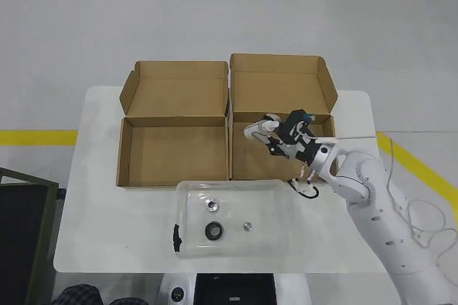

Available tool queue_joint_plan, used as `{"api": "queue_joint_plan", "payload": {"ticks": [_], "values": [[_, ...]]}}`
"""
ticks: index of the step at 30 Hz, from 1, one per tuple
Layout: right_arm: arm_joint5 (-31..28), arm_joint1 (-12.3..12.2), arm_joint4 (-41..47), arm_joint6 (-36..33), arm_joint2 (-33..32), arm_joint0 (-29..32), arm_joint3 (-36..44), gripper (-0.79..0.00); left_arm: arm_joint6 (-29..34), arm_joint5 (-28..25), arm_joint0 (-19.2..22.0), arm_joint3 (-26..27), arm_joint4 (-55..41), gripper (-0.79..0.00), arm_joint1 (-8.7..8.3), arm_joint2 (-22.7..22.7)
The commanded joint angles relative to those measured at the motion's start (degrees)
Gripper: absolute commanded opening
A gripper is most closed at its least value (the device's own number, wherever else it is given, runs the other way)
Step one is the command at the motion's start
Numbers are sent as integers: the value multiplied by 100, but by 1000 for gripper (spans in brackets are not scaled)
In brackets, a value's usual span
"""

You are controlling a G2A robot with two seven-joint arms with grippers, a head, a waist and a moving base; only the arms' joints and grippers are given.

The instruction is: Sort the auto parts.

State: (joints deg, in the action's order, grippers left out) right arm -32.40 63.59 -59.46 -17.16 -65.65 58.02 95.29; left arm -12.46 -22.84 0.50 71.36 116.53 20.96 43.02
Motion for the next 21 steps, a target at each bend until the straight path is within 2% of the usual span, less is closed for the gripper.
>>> {"api": "queue_joint_plan", "payload": {"ticks": [1, 10, 21], "values": [[25, 27, 46, -121, 93, -155, -188, -785, 0, 0, 0, 0, 0, 0, 0, 0], [100, 184, 210, -616, 612, -855, -989, -785, 0, 0, 0, 0, 0, 0, 0, 0], [178, 392, 282, -719, 1143, -1425, -1868, -785, 0, 0, 0, 0, 0, 0, 0, 0]]}}
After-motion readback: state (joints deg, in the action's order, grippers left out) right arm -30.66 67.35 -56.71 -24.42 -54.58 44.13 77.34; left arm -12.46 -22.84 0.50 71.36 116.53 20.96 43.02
